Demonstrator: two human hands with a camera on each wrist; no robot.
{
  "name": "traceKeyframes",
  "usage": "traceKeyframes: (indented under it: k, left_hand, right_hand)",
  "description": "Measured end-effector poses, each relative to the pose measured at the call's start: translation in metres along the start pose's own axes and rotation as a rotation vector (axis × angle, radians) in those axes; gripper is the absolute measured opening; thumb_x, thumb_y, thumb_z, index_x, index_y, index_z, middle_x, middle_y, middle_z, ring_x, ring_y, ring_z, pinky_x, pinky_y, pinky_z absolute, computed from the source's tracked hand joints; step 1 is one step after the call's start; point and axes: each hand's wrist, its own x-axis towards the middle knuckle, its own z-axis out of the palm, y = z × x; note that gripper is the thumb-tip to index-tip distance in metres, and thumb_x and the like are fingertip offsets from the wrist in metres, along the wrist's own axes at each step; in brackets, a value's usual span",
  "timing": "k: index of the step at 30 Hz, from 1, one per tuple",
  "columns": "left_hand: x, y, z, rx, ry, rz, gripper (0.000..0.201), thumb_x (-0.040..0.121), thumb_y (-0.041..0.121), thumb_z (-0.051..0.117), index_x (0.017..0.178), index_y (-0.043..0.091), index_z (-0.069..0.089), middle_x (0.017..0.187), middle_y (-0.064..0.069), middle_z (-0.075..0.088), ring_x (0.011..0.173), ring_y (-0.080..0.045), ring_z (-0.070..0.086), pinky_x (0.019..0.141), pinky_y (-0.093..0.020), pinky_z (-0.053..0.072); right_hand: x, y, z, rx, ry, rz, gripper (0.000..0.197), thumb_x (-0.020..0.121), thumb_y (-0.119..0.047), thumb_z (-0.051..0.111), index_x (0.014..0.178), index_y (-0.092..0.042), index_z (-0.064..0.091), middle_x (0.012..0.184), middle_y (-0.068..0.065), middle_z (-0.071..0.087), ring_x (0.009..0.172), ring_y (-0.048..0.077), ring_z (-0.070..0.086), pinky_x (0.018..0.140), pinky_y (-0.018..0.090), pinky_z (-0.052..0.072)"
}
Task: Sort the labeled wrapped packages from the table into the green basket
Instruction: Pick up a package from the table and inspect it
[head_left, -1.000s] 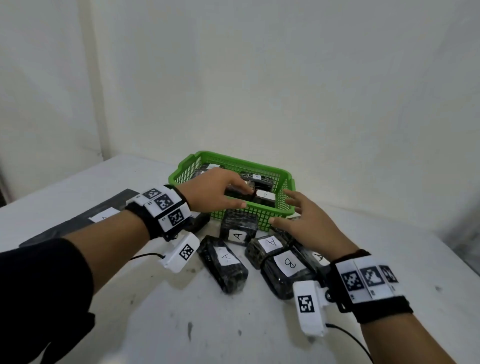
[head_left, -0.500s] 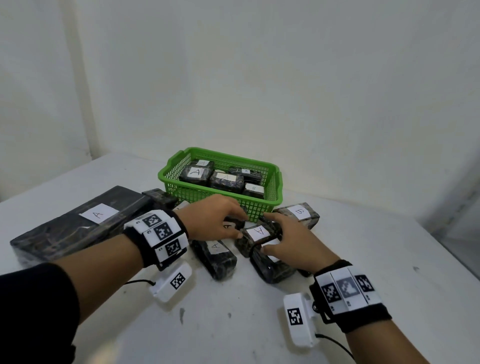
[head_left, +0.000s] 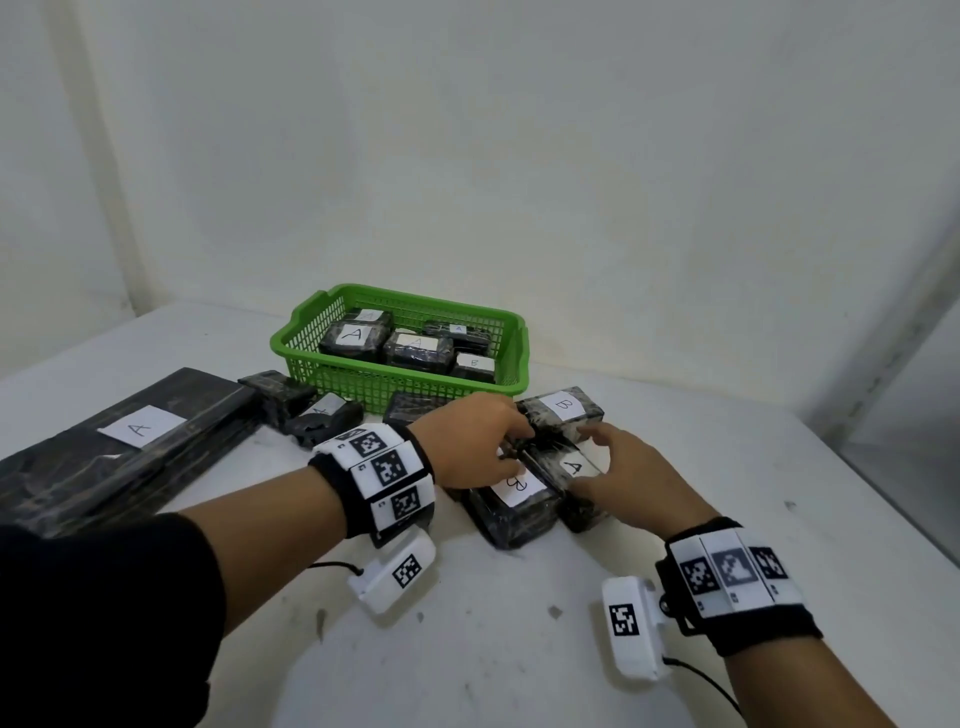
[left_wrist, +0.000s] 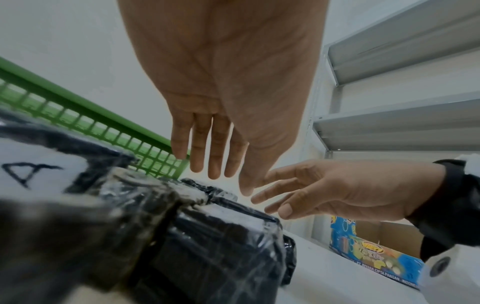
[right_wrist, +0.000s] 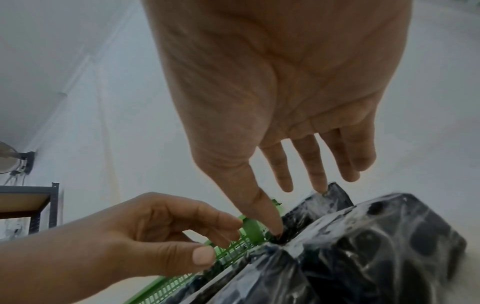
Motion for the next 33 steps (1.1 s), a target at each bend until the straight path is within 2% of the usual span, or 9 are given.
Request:
traceKeyframes:
  k: [5,9,13,19,22,24,27,31,33]
  left_hand:
    - [0.028,0.019,0.006,0.031,-0.034,-0.024,0.045,0.092,0.032,0.071,0.133,0.014,0.066,0.126,-0.006,0.062,0.115,-0.024,0.060,0.099,-0.038,0.051]
    - [0.039,0.029,0.015,0.017,-0.099,0.025,0.041,0.090,0.019,0.063,0.130,0.015,0.070,0.129,-0.010,0.065,0.116,-0.029,0.061,0.100,-0.040,0.052]
    - [0.045,0.033,0.020,0.005,-0.142,-0.021,0.042,0.090,0.014,0.059,0.130,0.016,0.071,0.126,-0.009,0.070,0.117,-0.027,0.063,0.100,-0.035,0.053]
    - [0.050,0.031,0.017,-0.022,-0.130,0.002,0.044,0.089,0.017,0.065,0.133,0.012,0.068,0.129,-0.011,0.068,0.119,-0.027,0.061,0.101,-0.033,0.050]
    - [0.054,0.026,0.016,-0.039,-0.144,0.036,0.064,0.087,0.030,0.076,0.145,0.016,0.056,0.141,-0.009,0.056,0.129,-0.025,0.053,0.111,-0.037,0.043]
    - [0.055,0.023,0.013,-0.123,-0.110,0.058,0.075,0.084,0.040,0.081,0.150,0.019,0.050,0.145,-0.005,0.053,0.131,-0.022,0.052,0.113,-0.035,0.041]
    - [0.050,0.024,-0.001,-0.331,-0.073,0.046,0.080,0.081,0.041,0.085,0.150,0.023,0.048,0.139,0.005,0.057,0.123,-0.013,0.057,0.106,-0.024,0.043]
    - [0.039,0.015,-0.019,-0.594,0.017,-0.103,0.082,0.068,0.045,0.093,0.139,0.024,0.059,0.124,0.013,0.067,0.112,-0.005,0.066,0.102,-0.022,0.048]
    - [0.033,0.007,-0.022,-0.694,0.102,-0.158,0.078,0.063,0.048,0.095,0.131,0.023,0.065,0.116,0.013,0.073,0.104,-0.002,0.070,0.095,-0.022,0.051]
  right_hand:
    - [0.018,0.010,-0.008,-0.032,-0.095,0.069,0.075,0.086,-0.024,0.080,0.153,-0.024,0.046,0.147,0.006,0.054,0.108,0.016,0.054,0.084,0.027,0.046]
    - [0.031,0.019,-0.002,-0.056,-0.189,0.145,0.087,0.079,-0.032,0.088,0.154,-0.020,0.045,0.137,0.004,0.059,0.116,0.020,0.061,0.095,0.031,0.052]
    - [0.038,0.031,0.009,-0.084,-0.198,0.134,0.095,0.067,-0.036,0.096,0.149,-0.021,0.051,0.133,0.003,0.067,0.119,0.022,0.064,0.098,0.030,0.050]
    - [0.034,0.040,0.009,0.003,-0.073,0.120,0.075,0.075,-0.031,0.088,0.144,-0.023,0.056,0.118,-0.002,0.069,0.103,0.015,0.062,0.081,0.024,0.044]
    - [0.024,0.044,-0.011,0.107,0.002,0.080,0.061,0.077,-0.025,0.085,0.134,-0.023,0.064,0.104,-0.011,0.069,0.094,0.011,0.066,0.074,0.022,0.046]
    - [0.015,0.044,-0.026,0.180,0.003,0.036,0.058,0.077,-0.020,0.085,0.131,-0.027,0.065,0.104,-0.015,0.068,0.092,0.004,0.067,0.072,0.020,0.049]
    - [0.007,0.045,-0.042,0.262,-0.014,-0.057,0.066,0.073,-0.019,0.084,0.136,-0.027,0.064,0.116,-0.009,0.072,0.100,0.008,0.070,0.080,0.023,0.056]
    - [0.007,0.039,-0.048,0.505,0.033,-0.154,0.056,0.086,-0.008,0.081,0.136,-0.025,0.063,0.121,-0.006,0.070,0.106,0.004,0.069,0.082,0.009,0.051]
    - [0.011,0.032,-0.040,0.691,0.079,-0.181,0.060,0.085,-0.012,0.084,0.140,-0.022,0.061,0.128,0.000,0.070,0.112,0.012,0.071,0.098,0.021,0.054]
